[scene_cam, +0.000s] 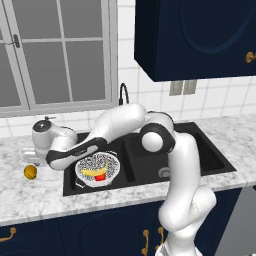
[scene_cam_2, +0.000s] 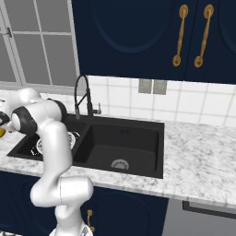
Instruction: Put the colander in the sink, put the apple, mango, banana in the colander, and turn on the sink faucet and pour water over the colander.
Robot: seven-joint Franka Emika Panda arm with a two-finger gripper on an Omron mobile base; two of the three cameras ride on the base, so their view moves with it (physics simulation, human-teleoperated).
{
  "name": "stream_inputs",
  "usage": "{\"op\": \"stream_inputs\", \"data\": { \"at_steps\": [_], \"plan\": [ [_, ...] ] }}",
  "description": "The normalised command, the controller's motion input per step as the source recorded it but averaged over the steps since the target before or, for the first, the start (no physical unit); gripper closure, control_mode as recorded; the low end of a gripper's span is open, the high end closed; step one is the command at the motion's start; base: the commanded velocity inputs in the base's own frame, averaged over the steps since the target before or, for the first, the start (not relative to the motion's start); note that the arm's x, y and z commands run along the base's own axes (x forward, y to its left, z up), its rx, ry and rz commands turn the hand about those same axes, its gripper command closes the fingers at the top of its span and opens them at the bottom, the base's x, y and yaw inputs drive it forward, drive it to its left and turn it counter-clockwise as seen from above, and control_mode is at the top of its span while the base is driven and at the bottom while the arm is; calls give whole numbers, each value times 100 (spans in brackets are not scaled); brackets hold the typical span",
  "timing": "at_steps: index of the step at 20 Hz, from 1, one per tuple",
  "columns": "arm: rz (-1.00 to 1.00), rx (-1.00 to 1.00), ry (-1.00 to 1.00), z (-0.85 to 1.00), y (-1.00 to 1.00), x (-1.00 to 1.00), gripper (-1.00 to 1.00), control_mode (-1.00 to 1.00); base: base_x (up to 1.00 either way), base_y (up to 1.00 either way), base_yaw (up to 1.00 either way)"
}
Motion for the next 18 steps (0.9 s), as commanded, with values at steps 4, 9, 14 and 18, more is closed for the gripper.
{"op": "stream_inputs", "data": {
  "at_steps": [4, 9, 14, 18],
  "plan": [
    [10, 1, -7, -1, 37, 9, -100, -100, 0, 0, 0],
    [8, 6, -6, -13, 26, 0, -100, -100, 0, 0, 0],
    [6, 5, -7, -19, 16, 4, -100, -100, 0, 0, 0],
    [4, 0, -5, -36, 3, 4, -100, -100, 0, 0, 0]
  ]
}}
